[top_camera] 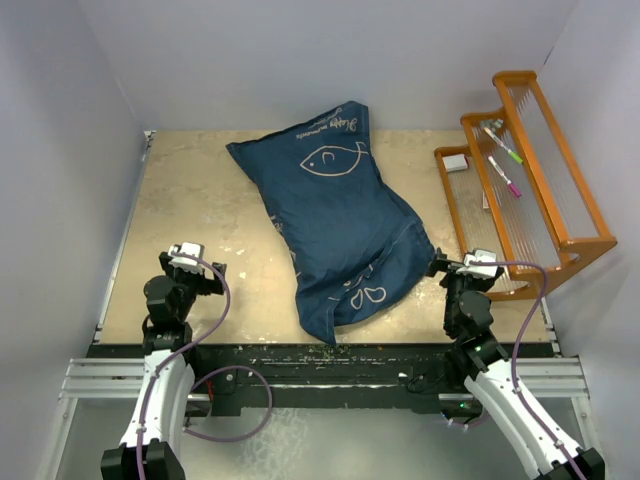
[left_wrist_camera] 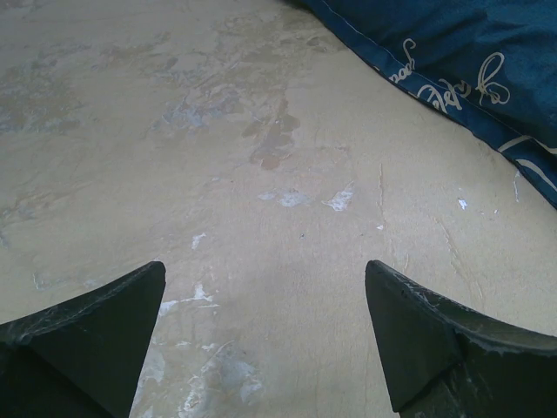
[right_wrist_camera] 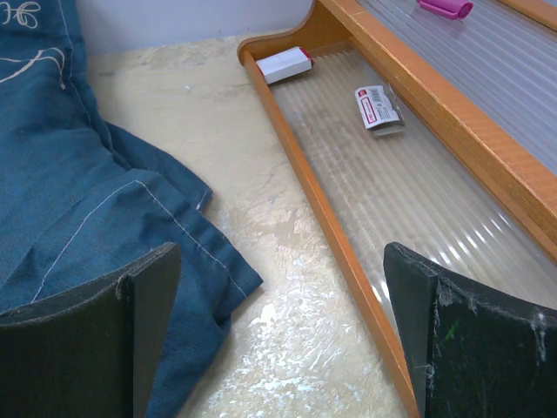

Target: Remove the pillowcase from the pillow

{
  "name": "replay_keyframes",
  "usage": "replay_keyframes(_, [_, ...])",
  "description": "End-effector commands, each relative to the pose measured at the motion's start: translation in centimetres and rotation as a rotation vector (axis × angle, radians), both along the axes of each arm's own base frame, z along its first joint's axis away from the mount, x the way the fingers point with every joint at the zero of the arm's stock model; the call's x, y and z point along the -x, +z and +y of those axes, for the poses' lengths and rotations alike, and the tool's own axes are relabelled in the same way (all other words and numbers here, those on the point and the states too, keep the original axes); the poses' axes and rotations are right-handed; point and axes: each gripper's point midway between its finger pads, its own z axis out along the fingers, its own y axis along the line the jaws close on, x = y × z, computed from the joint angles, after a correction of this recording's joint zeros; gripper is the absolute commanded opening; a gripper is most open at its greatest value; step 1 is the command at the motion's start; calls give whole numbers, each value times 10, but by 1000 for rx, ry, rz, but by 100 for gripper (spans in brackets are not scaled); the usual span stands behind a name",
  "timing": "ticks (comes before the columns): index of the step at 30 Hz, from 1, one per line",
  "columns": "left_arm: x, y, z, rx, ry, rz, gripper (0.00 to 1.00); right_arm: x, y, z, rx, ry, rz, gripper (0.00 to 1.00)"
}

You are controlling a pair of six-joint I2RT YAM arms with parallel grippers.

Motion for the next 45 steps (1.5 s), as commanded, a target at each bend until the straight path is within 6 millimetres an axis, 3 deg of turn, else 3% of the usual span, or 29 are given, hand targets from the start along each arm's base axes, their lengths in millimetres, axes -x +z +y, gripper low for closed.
replay_keyframes(1, [-7, 21, 0, 5, 2, -67, 99, -1, 6, -4, -14, -26, -31, 100])
replay_keyframes(12, [-7, 21, 0, 4, 1, -65, 99, 1, 7, -10, -29, -65, -31, 100])
replay_keyframes(14, [-9, 38, 2, 15, 16, -83, 99, 2, 11, -7, -12, -37, -27, 100])
replay_keyframes(17, [-17, 82, 9, -15, 36, -39, 99, 10, 39, -13, -16, -53, -60, 100])
replay_keyframes(19, [-25, 109, 11, -101, -3, 15, 99, 16, 65, -28, -96, -161, -111, 100])
replay_keyframes(20, [-28, 114, 10, -146, -44, 72, 99, 16, 80, -33, -221, -216, -176, 100])
replay_keyframes(23, [-33, 124, 6, -252, -182, 220, 99, 8, 108, -21, -482, -222, -185, 100])
replay_keyframes(25, [-29, 125, -1, -292, -300, 302, 99, 1, 126, -5, -448, -136, -122, 100])
replay_keyframes(28, [-20, 129, -22, -294, -479, 325, 99, -16, 128, 26, -547, -40, -37, 100])
replay_keyframes(29, [-16, 131, -30, -291, -531, 319, 99, -25, 128, 46, -525, 68, -10, 100])
replay_keyframes(32, [-9, 133, -61, -324, -651, 328, 99, -44, 116, 99, -446, 337, 65, 100])
replay_keyframes(34, [0, 120, -86, -381, -729, 378, 99, -48, 96, 132, -442, 432, 150, 100])
replay_keyframes(38, [6, 103, -108, -415, -811, 411, 99, -34, 48, 203, -261, 481, 330, 100])
replay_keyframes(42, [6, 87, -106, -429, -828, 433, 99, 3, 17, 268, -134, 584, 433, 100])
replay_keyframes(45, [8, 81, -97, -397, -826, 438, 99, 36, -5, 301, -51, 669, 492, 100])
